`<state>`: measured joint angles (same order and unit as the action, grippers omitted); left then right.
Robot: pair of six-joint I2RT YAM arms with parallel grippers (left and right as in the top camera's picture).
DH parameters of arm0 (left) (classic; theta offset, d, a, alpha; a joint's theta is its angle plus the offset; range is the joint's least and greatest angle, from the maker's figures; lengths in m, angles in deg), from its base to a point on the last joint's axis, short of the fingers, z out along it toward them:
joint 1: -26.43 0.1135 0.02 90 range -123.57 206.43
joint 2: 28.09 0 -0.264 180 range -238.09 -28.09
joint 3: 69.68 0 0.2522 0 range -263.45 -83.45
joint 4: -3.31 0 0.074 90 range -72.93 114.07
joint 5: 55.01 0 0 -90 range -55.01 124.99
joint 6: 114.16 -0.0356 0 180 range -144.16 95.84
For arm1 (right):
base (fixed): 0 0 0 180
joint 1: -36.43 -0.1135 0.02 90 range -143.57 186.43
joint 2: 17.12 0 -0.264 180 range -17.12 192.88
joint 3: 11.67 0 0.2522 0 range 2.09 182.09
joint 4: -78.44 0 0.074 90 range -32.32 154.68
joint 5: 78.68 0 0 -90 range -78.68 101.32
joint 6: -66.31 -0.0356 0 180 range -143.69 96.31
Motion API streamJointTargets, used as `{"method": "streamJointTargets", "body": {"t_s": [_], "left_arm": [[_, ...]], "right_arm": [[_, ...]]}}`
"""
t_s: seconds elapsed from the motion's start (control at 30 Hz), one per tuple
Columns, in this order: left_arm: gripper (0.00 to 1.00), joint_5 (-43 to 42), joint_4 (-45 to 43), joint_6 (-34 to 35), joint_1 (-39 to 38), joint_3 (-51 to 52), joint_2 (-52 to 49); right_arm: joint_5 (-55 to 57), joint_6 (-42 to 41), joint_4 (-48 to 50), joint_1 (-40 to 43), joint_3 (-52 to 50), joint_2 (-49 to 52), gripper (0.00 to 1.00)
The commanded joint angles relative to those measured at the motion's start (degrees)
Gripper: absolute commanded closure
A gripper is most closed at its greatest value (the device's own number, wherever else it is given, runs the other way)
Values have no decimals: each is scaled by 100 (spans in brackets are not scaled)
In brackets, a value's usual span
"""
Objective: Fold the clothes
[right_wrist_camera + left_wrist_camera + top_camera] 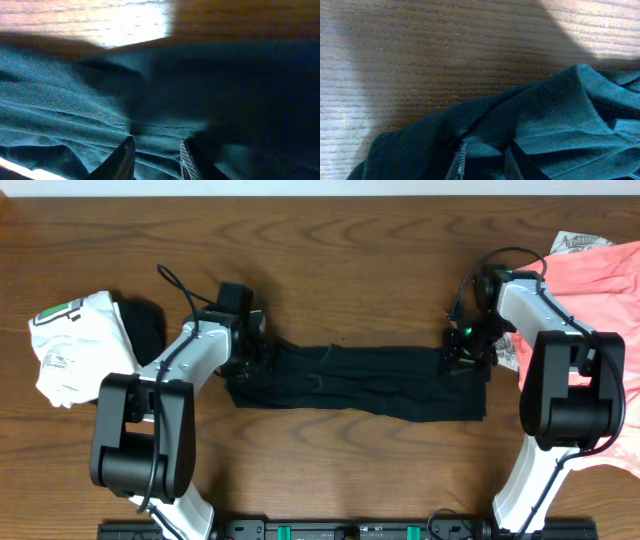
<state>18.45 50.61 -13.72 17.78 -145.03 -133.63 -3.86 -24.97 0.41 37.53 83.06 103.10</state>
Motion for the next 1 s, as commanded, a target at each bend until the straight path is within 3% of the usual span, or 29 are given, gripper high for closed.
{"method": "streamJointTargets", "body": {"t_s": [0.0, 0.37, 0.5, 0.8, 0.97], "left_arm": [[72, 380, -31, -55, 304, 179, -153], [71, 372, -138, -31, 813, 179, -153], [64, 85, -393, -7, 804, 179, -153], [60, -382, -966, 101, 804, 179, -153], [57, -715, -1222, 98, 804, 155, -151]], "right_arm": [[535, -37, -2, 157, -20, 140, 70], [531, -39, 9, 387, -20, 140, 67], [415, -37, 28, 374, -20, 140, 66], [-1119, -31, 710, 219, -17, 140, 66], [-1803, 452, 1049, -57, 39, 103, 65]]}}
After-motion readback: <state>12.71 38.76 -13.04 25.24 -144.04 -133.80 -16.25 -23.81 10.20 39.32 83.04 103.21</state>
